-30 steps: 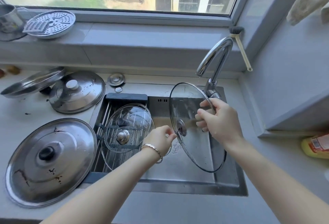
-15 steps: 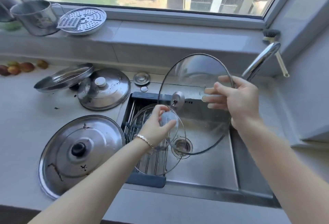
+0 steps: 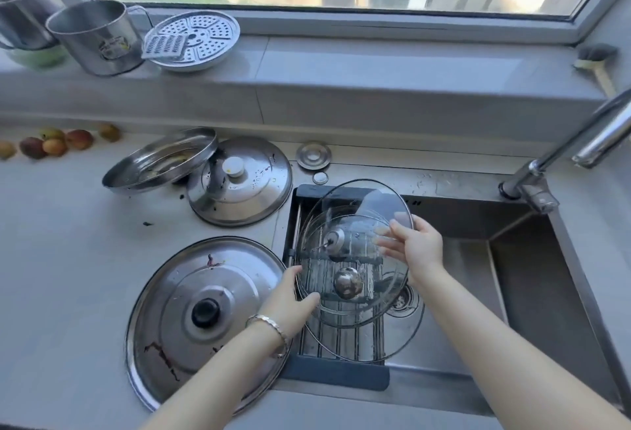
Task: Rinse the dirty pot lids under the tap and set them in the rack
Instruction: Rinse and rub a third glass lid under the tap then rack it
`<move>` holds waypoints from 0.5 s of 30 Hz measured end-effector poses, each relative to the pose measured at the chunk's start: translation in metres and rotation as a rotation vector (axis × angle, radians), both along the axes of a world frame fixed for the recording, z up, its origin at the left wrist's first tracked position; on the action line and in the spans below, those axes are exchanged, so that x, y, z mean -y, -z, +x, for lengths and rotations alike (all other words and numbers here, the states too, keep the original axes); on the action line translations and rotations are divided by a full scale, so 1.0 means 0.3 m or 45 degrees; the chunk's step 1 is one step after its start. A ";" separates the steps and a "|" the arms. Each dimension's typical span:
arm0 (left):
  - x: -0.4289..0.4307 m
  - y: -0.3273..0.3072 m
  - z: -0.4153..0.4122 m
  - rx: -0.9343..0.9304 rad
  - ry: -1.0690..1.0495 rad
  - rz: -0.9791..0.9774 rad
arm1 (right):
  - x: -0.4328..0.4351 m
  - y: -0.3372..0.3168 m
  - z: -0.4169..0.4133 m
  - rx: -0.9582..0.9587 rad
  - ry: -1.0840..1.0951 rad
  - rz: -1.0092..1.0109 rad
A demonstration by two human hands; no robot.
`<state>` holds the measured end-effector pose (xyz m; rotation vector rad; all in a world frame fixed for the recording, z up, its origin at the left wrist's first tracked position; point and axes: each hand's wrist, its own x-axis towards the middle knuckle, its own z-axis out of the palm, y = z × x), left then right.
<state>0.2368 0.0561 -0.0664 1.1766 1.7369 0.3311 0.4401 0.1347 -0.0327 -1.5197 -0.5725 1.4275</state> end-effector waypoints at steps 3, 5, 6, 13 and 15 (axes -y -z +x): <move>0.008 0.012 -0.041 -0.016 -0.038 0.018 | -0.006 0.040 0.020 0.053 0.011 -0.003; 0.012 0.018 -0.055 0.029 -0.069 0.021 | 0.004 0.075 0.035 0.269 -0.046 -0.029; 0.014 0.019 -0.060 0.036 -0.081 0.024 | 0.013 0.089 0.036 0.420 -0.094 -0.043; 0.014 0.023 -0.091 0.015 -0.146 0.032 | 0.069 0.176 0.040 1.161 -0.186 -0.189; 0.017 0.024 -0.104 0.019 -0.157 0.042 | 0.074 0.174 0.042 1.149 -0.229 -0.248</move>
